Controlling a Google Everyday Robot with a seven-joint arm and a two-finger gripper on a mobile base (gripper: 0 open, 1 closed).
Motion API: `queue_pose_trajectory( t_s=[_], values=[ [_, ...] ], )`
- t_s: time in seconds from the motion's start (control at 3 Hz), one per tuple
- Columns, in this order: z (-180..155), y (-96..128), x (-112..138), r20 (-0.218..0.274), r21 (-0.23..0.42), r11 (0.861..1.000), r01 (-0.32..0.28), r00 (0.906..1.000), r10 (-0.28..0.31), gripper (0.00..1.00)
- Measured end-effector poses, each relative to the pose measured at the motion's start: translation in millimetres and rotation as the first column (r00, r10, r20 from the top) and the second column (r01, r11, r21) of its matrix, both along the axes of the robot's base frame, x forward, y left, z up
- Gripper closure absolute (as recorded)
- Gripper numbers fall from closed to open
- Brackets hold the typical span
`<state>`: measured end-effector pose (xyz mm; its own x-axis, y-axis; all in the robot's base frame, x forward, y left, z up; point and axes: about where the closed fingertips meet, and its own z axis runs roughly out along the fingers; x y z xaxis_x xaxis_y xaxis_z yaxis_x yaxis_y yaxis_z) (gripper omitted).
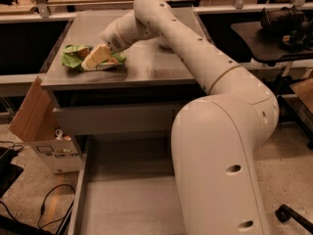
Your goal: Place green rice chip bag into middle drawer
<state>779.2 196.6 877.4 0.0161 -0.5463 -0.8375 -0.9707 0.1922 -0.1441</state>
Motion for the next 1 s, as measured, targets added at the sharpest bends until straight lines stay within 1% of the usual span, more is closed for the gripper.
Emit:
queue_pose_trajectory(
  t_s=[0.33,0.67,1.0],
  values=[
    [-1,15,-11,0.007,-0.014,1.0,-0.019,0.9998,0.019,0.41],
    [-3,23,-15,0.008,-0.024,0.999,-0.024,0.9997,0.024,0.65],
    [-8,27,-16,-0.005,0.006,0.999,-0.039,0.9992,0.039,0.88]
  ],
)
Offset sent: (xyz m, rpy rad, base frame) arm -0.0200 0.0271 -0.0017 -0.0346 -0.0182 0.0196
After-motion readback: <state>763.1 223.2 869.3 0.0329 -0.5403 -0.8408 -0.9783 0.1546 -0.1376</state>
